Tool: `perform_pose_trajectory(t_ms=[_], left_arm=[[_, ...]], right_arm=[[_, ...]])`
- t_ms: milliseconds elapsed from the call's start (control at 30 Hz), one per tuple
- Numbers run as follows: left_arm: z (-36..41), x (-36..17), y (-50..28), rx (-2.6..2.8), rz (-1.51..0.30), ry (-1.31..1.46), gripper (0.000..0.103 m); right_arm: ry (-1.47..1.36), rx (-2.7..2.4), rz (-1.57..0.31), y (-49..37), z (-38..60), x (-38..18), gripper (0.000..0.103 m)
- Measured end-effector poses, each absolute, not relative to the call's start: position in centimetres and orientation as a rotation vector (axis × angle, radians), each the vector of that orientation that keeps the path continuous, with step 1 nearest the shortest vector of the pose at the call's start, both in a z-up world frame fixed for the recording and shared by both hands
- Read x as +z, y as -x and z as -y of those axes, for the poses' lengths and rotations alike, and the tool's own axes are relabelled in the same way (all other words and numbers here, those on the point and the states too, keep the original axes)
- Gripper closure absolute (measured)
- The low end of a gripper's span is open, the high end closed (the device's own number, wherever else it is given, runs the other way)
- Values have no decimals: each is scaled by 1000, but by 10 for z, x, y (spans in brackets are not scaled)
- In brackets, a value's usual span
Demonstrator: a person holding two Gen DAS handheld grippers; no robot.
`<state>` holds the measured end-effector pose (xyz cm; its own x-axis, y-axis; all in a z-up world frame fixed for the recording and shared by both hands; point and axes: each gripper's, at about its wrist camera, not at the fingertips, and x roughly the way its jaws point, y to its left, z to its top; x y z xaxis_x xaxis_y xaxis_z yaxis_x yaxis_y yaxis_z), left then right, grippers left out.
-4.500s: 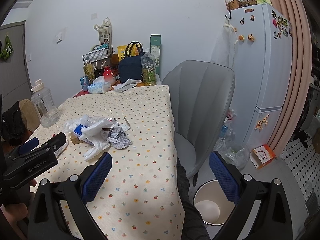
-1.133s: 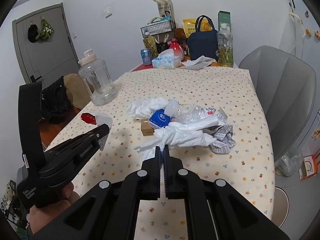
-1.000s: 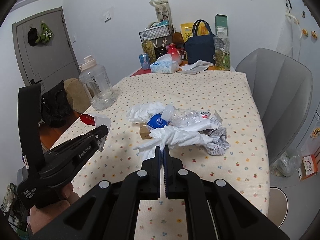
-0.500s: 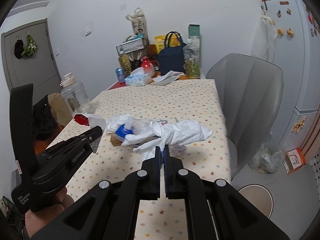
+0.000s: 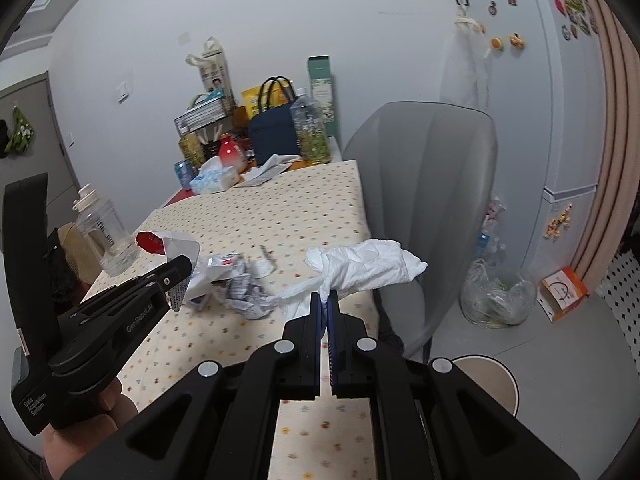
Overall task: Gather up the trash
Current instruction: 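Carry the wrapper and tissue in both tools over to the beige trash bin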
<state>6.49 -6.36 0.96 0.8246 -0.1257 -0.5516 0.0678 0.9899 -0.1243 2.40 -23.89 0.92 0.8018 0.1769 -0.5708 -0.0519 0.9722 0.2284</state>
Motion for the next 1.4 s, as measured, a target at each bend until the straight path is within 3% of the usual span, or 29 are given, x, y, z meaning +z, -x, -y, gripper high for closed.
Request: perform_pose_trajectory(t_ms=[1400], left_arm=[[270, -50, -109, -338, -741, -131, 100]], right_arm=[[-405, -196, -736, -17, 416, -90, 99]])
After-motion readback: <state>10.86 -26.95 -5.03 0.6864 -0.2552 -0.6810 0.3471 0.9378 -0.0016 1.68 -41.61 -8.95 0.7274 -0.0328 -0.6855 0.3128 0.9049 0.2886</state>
